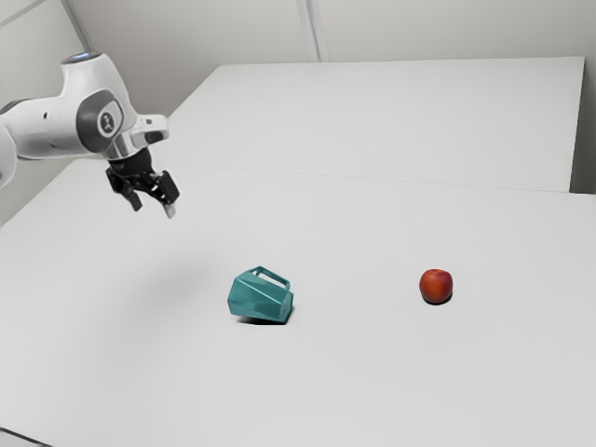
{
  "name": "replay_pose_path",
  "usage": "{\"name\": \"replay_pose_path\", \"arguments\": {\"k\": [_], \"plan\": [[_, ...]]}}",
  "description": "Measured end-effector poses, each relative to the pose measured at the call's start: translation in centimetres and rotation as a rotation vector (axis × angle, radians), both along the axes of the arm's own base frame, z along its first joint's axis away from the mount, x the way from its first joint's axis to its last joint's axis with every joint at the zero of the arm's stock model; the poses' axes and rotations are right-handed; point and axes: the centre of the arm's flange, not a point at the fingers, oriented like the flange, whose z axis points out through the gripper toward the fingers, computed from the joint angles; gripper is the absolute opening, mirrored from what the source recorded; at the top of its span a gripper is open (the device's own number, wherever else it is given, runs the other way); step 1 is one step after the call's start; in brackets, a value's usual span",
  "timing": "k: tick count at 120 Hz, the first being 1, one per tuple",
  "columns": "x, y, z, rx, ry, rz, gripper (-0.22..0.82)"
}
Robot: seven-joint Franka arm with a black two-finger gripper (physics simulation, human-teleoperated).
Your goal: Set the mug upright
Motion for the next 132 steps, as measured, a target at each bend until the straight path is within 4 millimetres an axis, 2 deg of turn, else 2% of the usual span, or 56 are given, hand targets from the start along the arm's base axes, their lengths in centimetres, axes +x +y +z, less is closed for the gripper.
{"name": "replay_pose_path", "arguments": {"k": [17, 28, 39, 45, 53, 71, 91, 117, 132], "plan": [[-0.8, 1.5, -0.2, -0.038, -0.005, 0.045, 0.6], [-3.1, 1.2, -0.7, -0.111, -0.007, 0.088, 0.6], [-5.4, 0.4, -2.3, -0.23, -0.002, 0.158, 0.6], [-6.6, 0.1, -3.9, -0.298, 0.014, 0.204, 0.6], [-7.5, 0.2, -5.2, -0.364, 0.026, 0.257, 0.6], [-7.5, 0.2, -7.5, -0.468, 0.043, 0.32, 0.6], [-7.4, -0.5, -10.0, -0.55, 0.087, 0.304, 0.6], [-6.3, -3.8, -12.1, -0.636, 0.113, 0.183, 0.6], [-6.2, -4.4, -12.5, -0.662, 0.101, 0.128, 0.6]]}}
